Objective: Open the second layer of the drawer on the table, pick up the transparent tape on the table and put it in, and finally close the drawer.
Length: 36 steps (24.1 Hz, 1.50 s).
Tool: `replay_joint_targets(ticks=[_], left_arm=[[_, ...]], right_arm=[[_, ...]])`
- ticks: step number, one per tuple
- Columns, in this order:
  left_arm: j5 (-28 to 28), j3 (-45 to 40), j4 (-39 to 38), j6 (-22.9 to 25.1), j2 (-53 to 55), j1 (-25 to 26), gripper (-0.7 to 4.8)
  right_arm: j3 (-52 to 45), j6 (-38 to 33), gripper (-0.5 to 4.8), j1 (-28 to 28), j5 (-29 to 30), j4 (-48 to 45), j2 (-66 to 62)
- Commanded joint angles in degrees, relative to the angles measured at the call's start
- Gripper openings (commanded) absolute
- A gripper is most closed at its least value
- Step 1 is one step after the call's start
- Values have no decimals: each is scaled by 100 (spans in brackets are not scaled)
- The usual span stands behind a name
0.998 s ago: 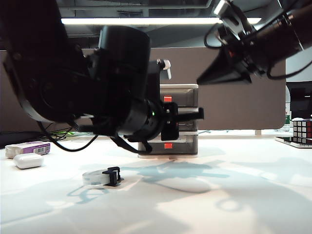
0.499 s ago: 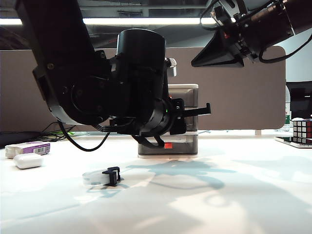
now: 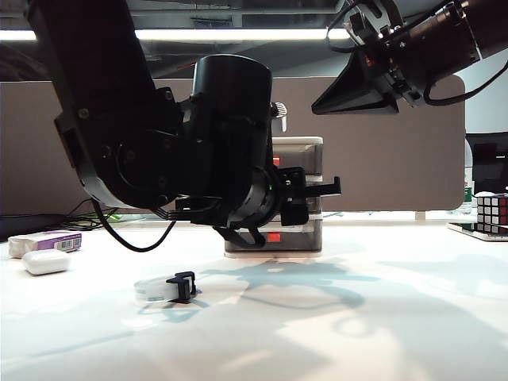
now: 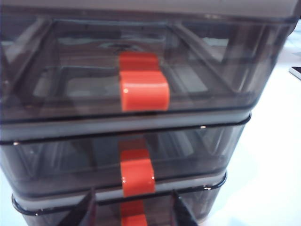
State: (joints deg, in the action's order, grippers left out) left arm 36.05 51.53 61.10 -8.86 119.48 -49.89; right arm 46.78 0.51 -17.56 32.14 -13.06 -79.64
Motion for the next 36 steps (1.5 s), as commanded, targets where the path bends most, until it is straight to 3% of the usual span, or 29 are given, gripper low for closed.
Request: replay_joint_targets(ticks=[1,17,19,21,22,26,27,36], left_arm=[[52,44,70,-17,-13,-4,183],[358,422,68,-122,164,-2,182],[380,422,68,-122,164,-4,168],[376,422,66,-122,164,-2,78],[374,422,66,-122,164,-4,59],[363,422,55,-122,164,-2,36],[363,422,33,-122,164,-2,4],[376,422,17,-120,164,-2,-6]], right_arm=[[26,24,-5,2,42,-44,15],[26,127,-5,2,35,-2,15],[26,127,-5,2,37,-2,15],[26,127,-5,2,35,-2,15],[26,127,-5,2,35,-2,15],[26,127,-5,2,35,-2,15],[26,127,-5,2,31,-2,15],[83,151,-5,2,-24,-492,-658]])
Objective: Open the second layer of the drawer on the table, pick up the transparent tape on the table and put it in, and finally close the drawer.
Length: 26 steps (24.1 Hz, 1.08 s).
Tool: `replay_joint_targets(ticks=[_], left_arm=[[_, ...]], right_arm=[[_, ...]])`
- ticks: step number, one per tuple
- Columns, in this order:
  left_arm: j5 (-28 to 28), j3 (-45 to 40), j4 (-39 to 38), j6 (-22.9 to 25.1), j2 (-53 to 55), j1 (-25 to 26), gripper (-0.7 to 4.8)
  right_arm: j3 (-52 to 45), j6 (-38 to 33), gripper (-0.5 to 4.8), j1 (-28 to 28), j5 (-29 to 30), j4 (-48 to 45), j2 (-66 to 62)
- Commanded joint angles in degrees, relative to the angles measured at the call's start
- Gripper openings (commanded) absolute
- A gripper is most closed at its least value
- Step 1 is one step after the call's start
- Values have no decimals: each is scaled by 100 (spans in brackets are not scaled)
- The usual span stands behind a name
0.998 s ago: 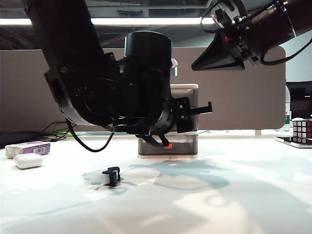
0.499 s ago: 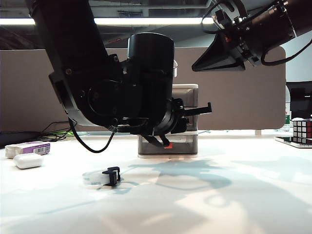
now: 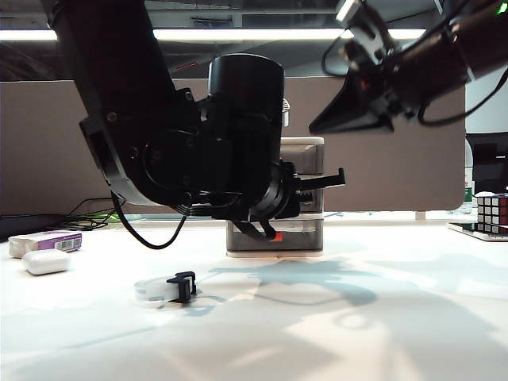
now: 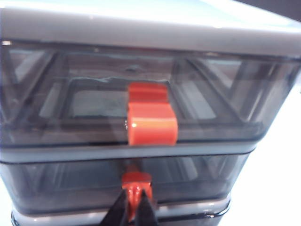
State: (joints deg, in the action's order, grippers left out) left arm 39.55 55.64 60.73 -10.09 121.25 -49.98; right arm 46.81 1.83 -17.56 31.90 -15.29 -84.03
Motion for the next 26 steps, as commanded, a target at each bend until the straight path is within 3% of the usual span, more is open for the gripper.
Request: replay_joint_targets(ticks=[1,7,26], left_arm=[[28,11,55,2,-13,7,-6],[28,11,-76,0,-13,7,-6],[28,-4,-413,0,-28,-90,-6]], right_arm=[[133,22,-5,2,7,-273,-321],[479,122,-5,2,295,-297,-704],[1064,116,-5,2,256,-431,-1408]])
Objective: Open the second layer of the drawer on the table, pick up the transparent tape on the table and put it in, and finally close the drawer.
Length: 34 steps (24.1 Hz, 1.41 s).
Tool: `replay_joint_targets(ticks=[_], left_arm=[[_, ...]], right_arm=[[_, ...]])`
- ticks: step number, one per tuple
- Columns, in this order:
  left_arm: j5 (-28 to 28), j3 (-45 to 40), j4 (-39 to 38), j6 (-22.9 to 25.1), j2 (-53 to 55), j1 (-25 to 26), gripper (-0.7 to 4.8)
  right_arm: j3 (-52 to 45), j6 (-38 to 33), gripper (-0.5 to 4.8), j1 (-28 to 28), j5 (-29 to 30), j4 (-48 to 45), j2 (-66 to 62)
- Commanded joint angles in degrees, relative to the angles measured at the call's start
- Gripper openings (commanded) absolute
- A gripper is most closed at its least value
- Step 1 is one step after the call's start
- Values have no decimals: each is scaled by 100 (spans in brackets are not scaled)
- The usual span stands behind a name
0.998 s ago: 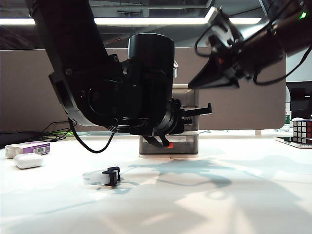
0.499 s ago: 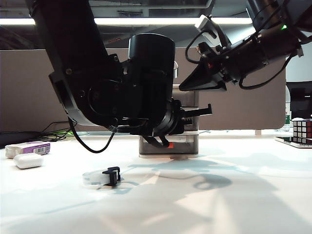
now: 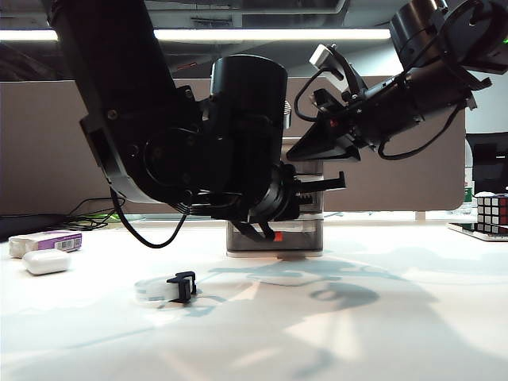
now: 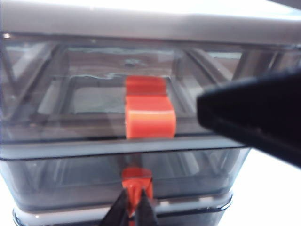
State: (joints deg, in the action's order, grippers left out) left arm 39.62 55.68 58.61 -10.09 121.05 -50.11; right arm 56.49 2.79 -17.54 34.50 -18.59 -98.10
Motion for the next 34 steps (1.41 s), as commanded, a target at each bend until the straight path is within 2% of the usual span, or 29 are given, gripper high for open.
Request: replay_joint_targets(ticks=[1,5,8,11,16,29,34], left_arm=[[22,-9,-214,0,-13,-107,-6],[26,-87,-240,-66,-44,-201,-6],[26,-413,-240,-544,-223,-227,-6],[20,-610,-238,-551,-387,-234,-6],[35,-977,-234,-855,-726,-328,-6],[205,-1335,-374,-1029,-997,-946,-6],[240,-1335,-614,-1036,-999,-946,-6]], right_arm=[[105,22,-5,0,-7,-105,0],[131,22,-5,0,-50,-98,-2],[131,22,-5,0,-160,-98,-4],[131,22,-5,0,-160,-136,-7],[160,20,-5,0,-162,-142,-31],[173,0,-5,0,-264,-140,-31],[173,0,-5,0,-262,-138,-31]])
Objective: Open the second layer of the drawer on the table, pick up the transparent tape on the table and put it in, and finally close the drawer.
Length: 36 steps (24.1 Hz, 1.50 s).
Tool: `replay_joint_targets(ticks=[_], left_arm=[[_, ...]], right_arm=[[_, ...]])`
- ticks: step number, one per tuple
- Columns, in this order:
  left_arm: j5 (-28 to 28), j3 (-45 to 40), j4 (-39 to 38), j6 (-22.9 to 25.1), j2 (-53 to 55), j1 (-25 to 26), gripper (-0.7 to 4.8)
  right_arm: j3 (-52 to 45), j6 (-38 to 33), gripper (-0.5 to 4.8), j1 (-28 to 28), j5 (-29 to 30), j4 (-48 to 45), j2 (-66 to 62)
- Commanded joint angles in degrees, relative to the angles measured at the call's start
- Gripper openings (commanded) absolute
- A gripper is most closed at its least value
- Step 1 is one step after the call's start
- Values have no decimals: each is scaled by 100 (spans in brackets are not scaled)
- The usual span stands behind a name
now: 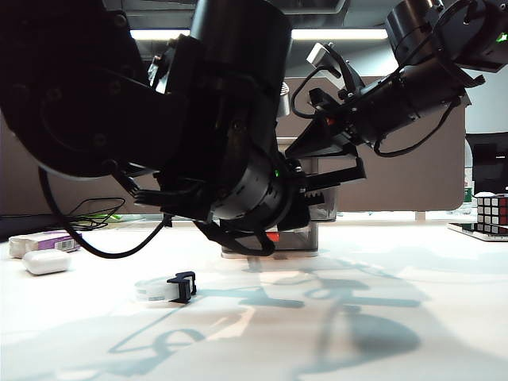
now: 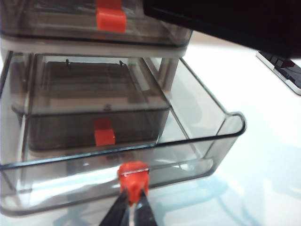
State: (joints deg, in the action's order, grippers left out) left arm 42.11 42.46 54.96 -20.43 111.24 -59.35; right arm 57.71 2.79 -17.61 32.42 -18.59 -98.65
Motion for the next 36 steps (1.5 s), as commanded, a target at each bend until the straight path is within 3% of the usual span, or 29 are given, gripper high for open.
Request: replay_joint_targets(ticks=[1,7,18,19,21,23,26,31,33,36], left_arm=[[-9,-13,-302,-7,-17,-22,-6],[-13,-13,-579,-389,-17,-20,-6],[-79,-13,-713,-372,-55,-192,-5],[-96,-13,-892,-358,-122,-203,1],[-76,-13,-2039,-358,-590,-225,143],[-59,-15,-2769,-356,-1025,-212,158],[-76,-15,-3202,-334,-1637,-181,157],[-295,-13,-3440,422,-2566,-181,146],[-413,-13,-3985,1187,-3067,-94,147],[-1486,-13,-4983,1458,-3578,321,146]], right_arm=[[50,0,-5,7,-55,-140,24],[50,0,-5,4,-52,-138,24],[50,0,-5,7,-52,-94,24],[50,0,-5,7,-52,-90,24],[50,0,-5,7,-33,-92,24],[50,0,-5,7,-33,-90,24],[50,0,-5,7,-33,-72,24],[50,0,-5,7,15,37,24],[50,0,-5,7,92,74,24],[50,0,-5,4,103,138,24]])
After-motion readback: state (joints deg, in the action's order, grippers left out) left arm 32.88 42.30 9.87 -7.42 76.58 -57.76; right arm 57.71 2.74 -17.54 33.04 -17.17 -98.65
